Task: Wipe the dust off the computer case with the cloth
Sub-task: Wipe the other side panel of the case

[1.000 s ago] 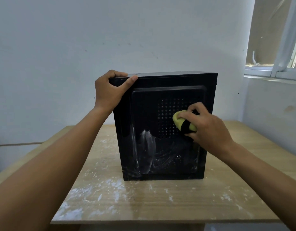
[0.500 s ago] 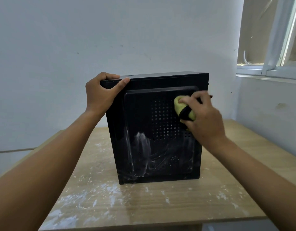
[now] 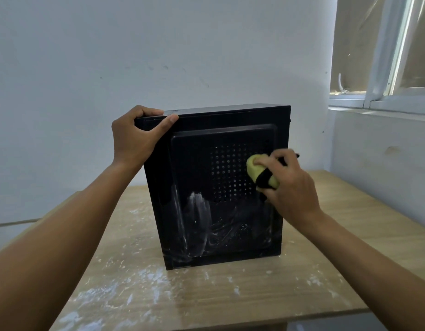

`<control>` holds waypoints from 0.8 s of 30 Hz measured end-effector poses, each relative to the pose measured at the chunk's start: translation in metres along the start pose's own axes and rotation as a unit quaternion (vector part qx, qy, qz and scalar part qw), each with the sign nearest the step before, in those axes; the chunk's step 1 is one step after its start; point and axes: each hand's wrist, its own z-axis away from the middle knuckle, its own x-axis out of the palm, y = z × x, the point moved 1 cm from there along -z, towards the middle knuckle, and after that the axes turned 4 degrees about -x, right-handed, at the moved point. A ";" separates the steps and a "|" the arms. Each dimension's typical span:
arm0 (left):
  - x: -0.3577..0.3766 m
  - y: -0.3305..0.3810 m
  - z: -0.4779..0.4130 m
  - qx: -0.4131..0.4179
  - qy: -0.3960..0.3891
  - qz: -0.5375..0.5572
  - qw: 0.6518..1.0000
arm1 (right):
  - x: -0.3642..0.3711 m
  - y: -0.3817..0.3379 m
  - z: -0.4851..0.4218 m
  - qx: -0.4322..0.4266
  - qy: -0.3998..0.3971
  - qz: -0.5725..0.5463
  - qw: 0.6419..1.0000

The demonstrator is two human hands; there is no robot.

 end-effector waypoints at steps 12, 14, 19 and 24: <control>-0.002 -0.001 -0.002 0.015 -0.009 -0.011 1.000 | -0.015 0.005 -0.037 0.059 0.062 -0.028 0.996; -0.006 0.002 -0.002 0.020 -0.025 -0.037 0.999 | -0.007 0.002 -0.020 0.032 0.035 -0.012 0.999; -0.004 0.032 -0.002 0.150 -0.058 -0.305 0.939 | 0.010 -0.004 0.020 0.013 -0.011 -0.016 1.000; 0.029 0.064 0.004 0.214 -0.108 -0.372 0.897 | 0.008 -0.002 0.021 0.016 -0.015 -0.014 1.000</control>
